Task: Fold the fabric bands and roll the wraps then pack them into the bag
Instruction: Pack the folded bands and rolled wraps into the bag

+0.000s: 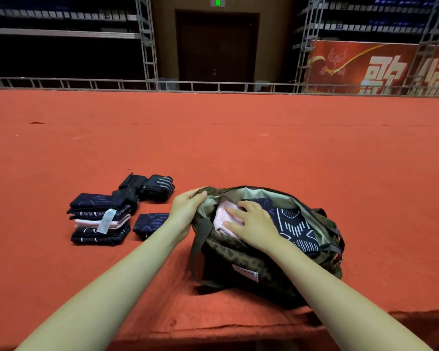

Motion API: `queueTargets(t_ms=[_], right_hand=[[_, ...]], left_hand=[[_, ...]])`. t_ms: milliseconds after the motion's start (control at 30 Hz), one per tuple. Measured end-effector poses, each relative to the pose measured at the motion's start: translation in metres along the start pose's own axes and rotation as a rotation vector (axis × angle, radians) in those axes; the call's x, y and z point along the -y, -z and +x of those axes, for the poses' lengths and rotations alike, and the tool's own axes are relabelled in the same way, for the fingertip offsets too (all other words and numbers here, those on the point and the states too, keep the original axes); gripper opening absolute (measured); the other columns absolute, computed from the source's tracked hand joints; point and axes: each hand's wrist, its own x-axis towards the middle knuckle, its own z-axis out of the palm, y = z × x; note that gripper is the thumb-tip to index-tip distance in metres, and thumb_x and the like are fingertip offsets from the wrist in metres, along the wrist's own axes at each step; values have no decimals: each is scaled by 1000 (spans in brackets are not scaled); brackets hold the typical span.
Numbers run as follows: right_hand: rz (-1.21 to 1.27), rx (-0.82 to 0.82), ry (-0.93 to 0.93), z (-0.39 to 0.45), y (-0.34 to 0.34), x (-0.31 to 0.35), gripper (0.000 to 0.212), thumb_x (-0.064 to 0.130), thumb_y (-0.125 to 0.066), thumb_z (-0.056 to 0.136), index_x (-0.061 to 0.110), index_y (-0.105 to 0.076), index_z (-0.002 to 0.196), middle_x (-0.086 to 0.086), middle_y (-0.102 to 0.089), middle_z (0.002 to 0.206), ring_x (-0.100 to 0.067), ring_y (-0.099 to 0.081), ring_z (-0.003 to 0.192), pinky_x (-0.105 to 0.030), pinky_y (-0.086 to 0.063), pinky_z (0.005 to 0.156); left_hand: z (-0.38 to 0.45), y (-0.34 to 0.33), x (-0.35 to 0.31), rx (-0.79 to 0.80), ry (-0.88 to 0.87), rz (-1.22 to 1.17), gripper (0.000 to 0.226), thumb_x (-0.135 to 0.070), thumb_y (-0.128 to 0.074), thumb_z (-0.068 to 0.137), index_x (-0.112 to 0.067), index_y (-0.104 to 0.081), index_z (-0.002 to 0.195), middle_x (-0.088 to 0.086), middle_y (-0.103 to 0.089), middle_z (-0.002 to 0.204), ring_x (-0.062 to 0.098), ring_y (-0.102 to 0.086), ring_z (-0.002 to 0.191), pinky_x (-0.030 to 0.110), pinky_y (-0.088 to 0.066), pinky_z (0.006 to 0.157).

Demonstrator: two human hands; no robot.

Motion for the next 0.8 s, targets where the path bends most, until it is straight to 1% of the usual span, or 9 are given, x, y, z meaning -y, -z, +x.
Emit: queueTargets(t_ms=[100,200,300,367,433,500,567,700,800], right_hand=[[10,5,-46,6,0,0,42,55,-50,88,43,-52,128,4,-42,137,-18,-29,132,-35,-24,106],[-10,10,-42,8,-3,4,40,58,-50,87,45,-53,125,5,-42,136,-19,-28,133,-37,-24,107],[88,-40,-24,5,-4,2,36,51,-54,88,42,-58,123,7,-45,135,-16,-31,131,-34,-23,107],[253,-62,-15,1,1,-1,34,43,-56,90,37,-60,123,8,-48,133,-14,-33,129,-33,-24,108],[382,-88,-5,-4,9,-2,35,37,-56,91,32,-58,126,7,-51,128,-12,-36,126,-30,-28,107],[385,-109,4,-8,17,-2,36,33,-56,90,30,-57,126,7,-53,124,-11,-39,123,-25,-30,102],[343,-122,7,-7,23,0,37,32,-56,89,29,-57,126,7,-55,121,-11,-43,119,-25,-34,99],[282,-185,-58,10,37,15,36,33,-56,89,24,-57,124,2,-58,115,-15,-52,109,-28,-42,89],[332,-203,-74,31,44,41,35,30,-54,91,21,-57,125,-1,-58,117,-15,-55,109,-30,-43,91]], left_hand=[[-6,1,-9,49,-68,105,18,-9,-54,92,-10,-72,95,8,-72,93,18,-66,83,30,-52,78],[-10,4,-15,56,-85,138,18,-8,-53,93,-12,-71,95,5,-73,90,17,-66,83,26,-52,74],[-11,10,-16,2,-37,156,23,-10,-54,93,-11,-66,113,6,-68,107,18,-64,99,30,-51,85],[-11,15,-12,-45,-39,272,31,-12,-55,92,-10,-61,122,5,-63,117,18,-60,108,29,-48,91],[-15,21,-6,-55,-85,411,32,-14,-55,92,-12,-60,124,2,-62,117,14,-58,106,23,-46,85],[-17,25,-2,-36,-113,475,32,-15,-56,91,-15,-60,123,0,-63,115,10,-57,98,17,-42,73],[-18,32,-2,-5,-100,478,30,-19,-56,92,-19,-60,121,0,-62,111,8,-56,90,18,-45,68],[-9,56,-7,-3,-143,589,27,-28,-57,92,-26,-61,118,-2,-58,109,14,-55,98,33,-49,82],[10,92,-2,-106,-204,787,27,-28,-58,90,-24,-62,116,-1,-58,111,13,-54,99,30,-43,87]])
